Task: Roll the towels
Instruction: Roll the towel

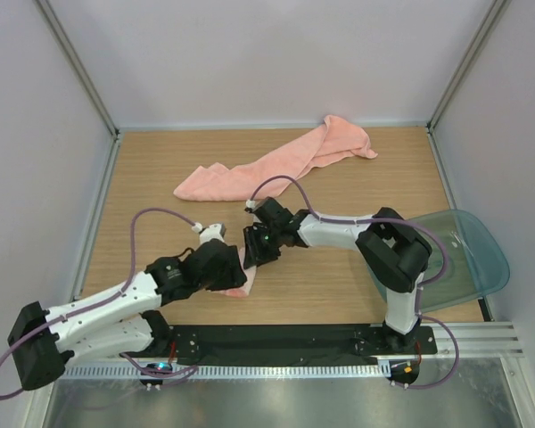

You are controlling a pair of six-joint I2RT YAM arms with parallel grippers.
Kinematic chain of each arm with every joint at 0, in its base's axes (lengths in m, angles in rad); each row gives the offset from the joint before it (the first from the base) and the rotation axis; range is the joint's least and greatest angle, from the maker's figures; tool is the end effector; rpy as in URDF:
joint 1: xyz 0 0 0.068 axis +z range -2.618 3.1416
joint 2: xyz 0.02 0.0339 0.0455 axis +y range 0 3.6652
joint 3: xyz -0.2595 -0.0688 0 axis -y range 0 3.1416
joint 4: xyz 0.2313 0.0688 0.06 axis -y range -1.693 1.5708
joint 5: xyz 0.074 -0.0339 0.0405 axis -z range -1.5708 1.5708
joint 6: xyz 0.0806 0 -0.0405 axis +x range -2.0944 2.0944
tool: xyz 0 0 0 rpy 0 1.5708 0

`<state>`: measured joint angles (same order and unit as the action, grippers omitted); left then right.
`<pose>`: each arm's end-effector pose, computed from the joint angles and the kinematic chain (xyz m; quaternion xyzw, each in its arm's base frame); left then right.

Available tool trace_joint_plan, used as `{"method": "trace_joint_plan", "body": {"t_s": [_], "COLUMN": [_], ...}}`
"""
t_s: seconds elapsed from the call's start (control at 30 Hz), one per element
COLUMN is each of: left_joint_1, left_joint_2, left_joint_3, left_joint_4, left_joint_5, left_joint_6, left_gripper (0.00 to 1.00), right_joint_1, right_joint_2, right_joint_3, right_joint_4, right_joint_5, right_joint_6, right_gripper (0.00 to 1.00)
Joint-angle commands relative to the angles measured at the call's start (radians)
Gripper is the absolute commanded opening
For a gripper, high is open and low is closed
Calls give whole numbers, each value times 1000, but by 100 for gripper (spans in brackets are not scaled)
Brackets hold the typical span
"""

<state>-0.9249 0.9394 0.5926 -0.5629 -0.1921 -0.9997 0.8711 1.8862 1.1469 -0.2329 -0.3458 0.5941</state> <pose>0.1319 -0.1495 0.1799 -0.0663 0.9397 -0.2132 0.2591 0.2343 0.3208 0.1249 -0.1802 0.9253 0.3165 0.1060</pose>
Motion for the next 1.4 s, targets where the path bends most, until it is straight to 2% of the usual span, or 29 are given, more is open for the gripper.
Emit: {"method": "trace_joint_plan", "body": {"t_s": [0.0, 0.03, 0.13, 0.27, 0.73, 1.07, 1.27, 1.37], "left_joint_1": [-118, -185, -296, -383, -399, -437, -469, -473], "left_joint_2": [33, 50, 148, 304, 544, 595, 650, 659], "left_joint_3": [76, 110, 165, 217, 282, 236, 214, 190], "left_joint_4": [-68, -74, -84, -77, -32, -42, -54, -60], "left_joint_5": [-240, -278, -391, -487, -544, -478, -445, -449], "left_joint_6": [50, 52, 67, 73, 134, 52, -14, -59], "left_gripper": [60, 61, 62, 62, 65, 63, 59, 51], "right_joint_1": [20, 25, 32, 34, 32, 29, 14, 0], "right_joint_2": [24, 36, 47, 53, 39, 63, 67, 62], "right_joint_3": [66, 77, 100, 106, 93, 120, 139, 142], "right_joint_4": [-127, -141, -169, -175, -167, -180, -186, -187], "right_joint_5": [39, 48, 54, 56, 28, 33, 22, 7], "right_joint_6": [-48, -54, -57, -54, -51, -48, -39, -37], "right_gripper": [40, 41, 41, 41, 41, 41, 41, 41]}}
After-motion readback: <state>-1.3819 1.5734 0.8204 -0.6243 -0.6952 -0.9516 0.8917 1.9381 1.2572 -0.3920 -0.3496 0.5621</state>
